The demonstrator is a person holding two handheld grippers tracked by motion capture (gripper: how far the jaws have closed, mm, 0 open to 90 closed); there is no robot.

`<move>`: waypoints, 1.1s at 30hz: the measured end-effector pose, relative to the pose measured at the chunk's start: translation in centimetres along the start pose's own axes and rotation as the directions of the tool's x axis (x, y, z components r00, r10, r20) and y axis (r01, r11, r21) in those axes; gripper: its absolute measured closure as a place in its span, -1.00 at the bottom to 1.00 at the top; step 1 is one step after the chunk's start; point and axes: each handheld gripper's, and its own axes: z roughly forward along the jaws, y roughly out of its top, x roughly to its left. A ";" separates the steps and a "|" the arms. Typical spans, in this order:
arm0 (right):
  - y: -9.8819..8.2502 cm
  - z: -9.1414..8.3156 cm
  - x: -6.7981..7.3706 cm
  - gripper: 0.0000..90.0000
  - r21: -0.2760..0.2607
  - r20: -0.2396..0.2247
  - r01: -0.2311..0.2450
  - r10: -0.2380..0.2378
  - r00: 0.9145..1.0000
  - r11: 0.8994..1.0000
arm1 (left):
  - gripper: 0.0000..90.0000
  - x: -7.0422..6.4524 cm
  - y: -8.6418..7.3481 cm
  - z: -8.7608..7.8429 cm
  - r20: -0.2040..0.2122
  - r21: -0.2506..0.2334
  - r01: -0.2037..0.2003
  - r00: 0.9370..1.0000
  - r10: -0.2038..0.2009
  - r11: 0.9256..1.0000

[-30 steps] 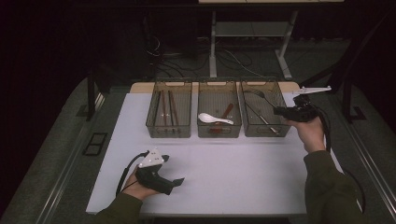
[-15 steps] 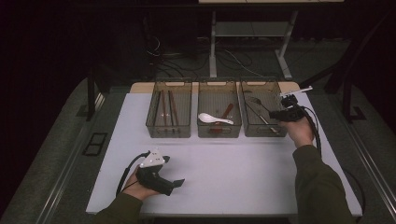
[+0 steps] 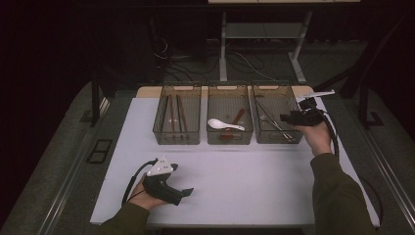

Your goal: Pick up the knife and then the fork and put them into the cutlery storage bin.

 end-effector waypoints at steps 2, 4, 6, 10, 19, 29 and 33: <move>0.0 -0.3 0.1 -0.06 -0.005 -0.013 -0.003 0.003 1.000 1.000 | -1.00 0.0 0.0 0.0 0.001 0.000 0.000 1.000 0.000 1.000; 0.0 -0.5 0.2 -0.07 -0.007 -0.029 0.010 -0.010 1.000 1.000 | -1.00 0.0 0.0 0.0 0.000 0.000 0.001 1.000 -0.001 1.000; -0.1 -0.8 0.4 -0.09 -0.014 -0.042 0.021 -0.022 0.999 1.000 | -1.00 0.0 0.0 0.1 0.000 0.001 0.004 1.000 -0.004 1.000; -0.2 -1.5 1.0 -0.17 -0.027 -0.052 0.046 -0.048 0.997 0.999 | -1.00 0.0 0.0 0.1 -0.004 0.000 0.008 1.000 -0.008 1.000; -0.9 -3.0 2.2 -0.28 -0.051 -0.119 0.076 -0.082 0.990 0.996 | -1.00 -0.1 0.0 0.1 -0.014 0.001 0.009 1.000 -0.009 1.000; -3.0 -4.2 3.3 -0.41 -0.089 -0.168 0.098 -0.112 0.979 0.991 | -1.00 0.0 0.0 0.0 -0.011 -0.002 0.006 1.000 -0.006 1.000; -4.1 -4.5 3.9 -0.46 -0.095 -0.184 0.114 -0.130 0.974 0.989 | -1.00 -0.1 0.0 -0.1 -0.012 -0.001 0.004 1.000 -0.004 1.000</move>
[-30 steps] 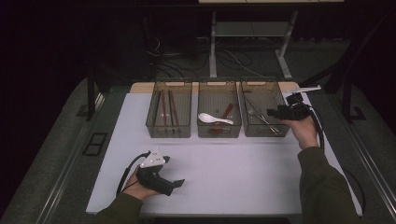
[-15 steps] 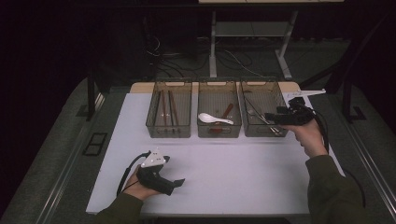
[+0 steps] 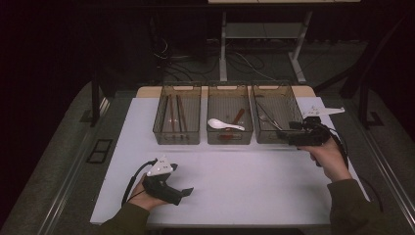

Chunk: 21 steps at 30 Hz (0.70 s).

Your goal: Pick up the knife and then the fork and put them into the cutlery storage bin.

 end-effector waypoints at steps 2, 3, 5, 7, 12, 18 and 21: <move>-0.6 0.0 0.4 -0.52 -0.008 0.001 0.019 -0.019 1.000 1.000 | -1.00 0.0 0.0 0.0 0.000 0.000 -0.001 1.000 0.001 1.000; -0.9 -0.1 0.6 -0.53 -0.010 -0.005 0.024 -0.024 1.000 1.000 | -1.00 0.0 0.0 0.0 0.000 0.000 -0.001 1.000 0.001 1.000; -1.5 -0.2 0.9 -0.55 -0.018 -0.008 0.029 -0.029 1.000 0.999 | -1.00 0.0 0.0 0.0 0.000 -0.001 0.002 1.000 -0.002 1.000; -1.9 -0.4 1.3 -0.56 -0.021 -0.005 0.040 -0.040 0.999 0.999 | -1.00 0.0 0.0 0.0 0.000 -0.001 0.000 1.000 0.000 1.000; -3.0 -0.5 2.3 -0.58 -0.024 -0.019 0.060 -0.060 0.998 0.998 | -1.00 0.0 0.0 0.0 0.003 -0.002 0.000 1.000 0.000 1.000; -4.4 -0.6 3.5 -0.61 -0.021 -0.045 0.067 -0.068 0.997 0.998 | -1.00 -0.1 0.0 -0.1 0.004 0.000 0.000 1.000 0.000 1.000; -5.3 -0.6 4.0 -0.61 -0.014 -0.066 0.070 -0.070 0.995 0.997 | -1.00 -0.1 0.0 -0.1 0.007 0.001 -0.006 1.000 0.006 1.000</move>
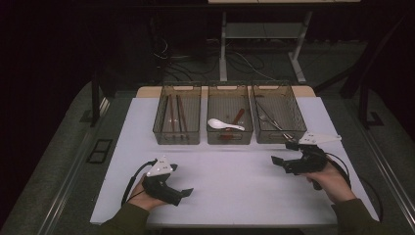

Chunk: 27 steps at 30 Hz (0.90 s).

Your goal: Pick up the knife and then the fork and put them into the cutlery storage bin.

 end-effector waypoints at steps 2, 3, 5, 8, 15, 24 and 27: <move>-0.6 0.0 0.3 -0.61 0.009 -0.009 0.001 -0.001 1.000 1.000 | -1.00 0.0 0.0 0.0 0.001 -0.002 0.001 1.000 -0.001 1.000; -0.9 0.0 0.4 -0.61 0.011 -0.008 0.004 -0.004 1.000 1.000 | -1.00 0.0 0.0 0.0 0.002 -0.002 0.001 1.000 -0.001 1.000; -1.5 -0.1 0.6 -0.61 0.017 -0.008 0.011 -0.011 1.000 1.000 | -1.00 0.0 0.0 0.0 0.002 0.001 0.000 1.000 0.000 1.000; -2.3 -0.2 1.0 -0.61 0.023 -0.024 0.017 -0.016 1.000 1.000 | -1.00 -0.1 0.0 0.0 0.004 0.002 0.000 1.000 0.000 1.000; -3.5 -0.7 1.7 -0.61 0.016 -0.038 0.028 -0.027 0.999 0.999 | -1.00 -0.1 0.0 0.1 0.006 0.000 0.000 1.000 0.000 1.000; -5.0 -0.5 2.5 -0.61 0.035 -0.056 0.034 -0.032 0.998 0.999 | -1.00 -0.1 0.0 0.1 0.009 0.000 -0.003 1.000 0.003 1.000; -5.3 -0.5 2.4 -0.61 0.047 -0.056 0.034 -0.032 0.998 0.998 | -1.00 -0.2 0.0 0.1 0.009 0.003 -0.006 1.000 0.006 1.000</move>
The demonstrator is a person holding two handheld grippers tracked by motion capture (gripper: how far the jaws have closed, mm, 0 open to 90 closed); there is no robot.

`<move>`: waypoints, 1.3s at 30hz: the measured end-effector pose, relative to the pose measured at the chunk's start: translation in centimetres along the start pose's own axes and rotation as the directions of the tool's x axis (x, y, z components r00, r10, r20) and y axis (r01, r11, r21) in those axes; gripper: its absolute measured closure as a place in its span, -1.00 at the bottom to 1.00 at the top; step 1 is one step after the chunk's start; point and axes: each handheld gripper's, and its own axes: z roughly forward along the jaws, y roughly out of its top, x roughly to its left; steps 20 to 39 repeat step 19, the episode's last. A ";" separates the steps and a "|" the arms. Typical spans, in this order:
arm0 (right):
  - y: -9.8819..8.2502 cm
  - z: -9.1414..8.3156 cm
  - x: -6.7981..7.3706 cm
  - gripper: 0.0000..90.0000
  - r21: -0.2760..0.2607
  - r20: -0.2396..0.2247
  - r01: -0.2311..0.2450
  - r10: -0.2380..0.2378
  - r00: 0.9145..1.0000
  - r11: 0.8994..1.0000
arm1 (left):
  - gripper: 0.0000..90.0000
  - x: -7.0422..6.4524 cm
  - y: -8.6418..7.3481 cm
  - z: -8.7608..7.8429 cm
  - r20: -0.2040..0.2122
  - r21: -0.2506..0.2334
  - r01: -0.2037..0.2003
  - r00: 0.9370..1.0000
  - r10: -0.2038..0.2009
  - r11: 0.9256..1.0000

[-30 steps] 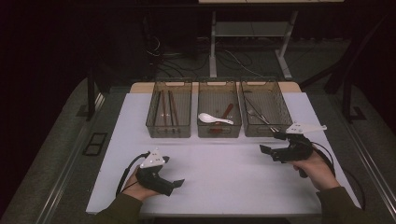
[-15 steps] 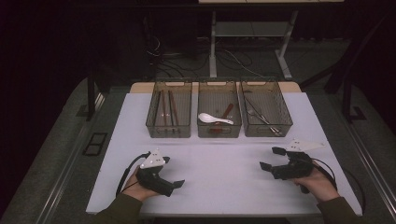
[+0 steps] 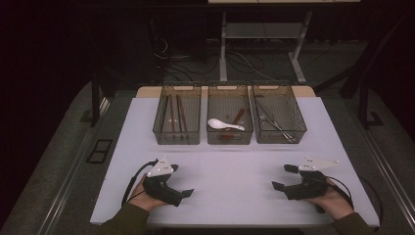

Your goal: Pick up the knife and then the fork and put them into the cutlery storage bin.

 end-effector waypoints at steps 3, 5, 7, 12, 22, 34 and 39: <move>-0.1 0.0 -0.2 -0.61 0.009 0.010 0.003 -0.003 1.000 1.000 | -1.00 0.0 0.0 0.0 0.000 0.000 0.000 1.000 0.000 1.000; -0.2 0.1 -0.3 -0.61 0.010 0.008 -0.001 0.000 1.000 1.000 | -1.00 0.0 0.0 0.0 0.000 0.001 -0.001 1.000 0.001 1.000; -0.2 0.0 -0.3 -0.61 0.011 0.011 -0.003 0.003 1.000 1.000 | -1.00 0.0 0.0 0.0 0.000 0.001 0.000 1.000 0.000 1.000; -0.2 0.1 -0.3 -0.61 0.013 0.011 0.002 -0.002 1.000 1.000 | -1.00 0.0 0.0 0.0 0.000 0.003 -0.002 1.000 0.002 1.000; -0.2 0.1 -0.3 -0.61 0.010 0.009 0.002 -0.002 1.000 1.000 | -1.00 0.0 0.0 0.0 0.000 0.003 -0.003 1.000 0.003 1.000; -0.2 0.1 -0.3 -0.61 0.010 0.009 0.002 -0.002 1.000 1.000 | -1.00 0.0 0.0 0.0 0.000 0.003 -0.003 1.000 0.003 1.000; -0.2 0.1 -0.3 -0.61 0.010 0.009 0.002 -0.002 1.000 1.000 | -1.00 0.0 0.0 0.0 0.000 0.003 -0.003 1.000 0.003 1.000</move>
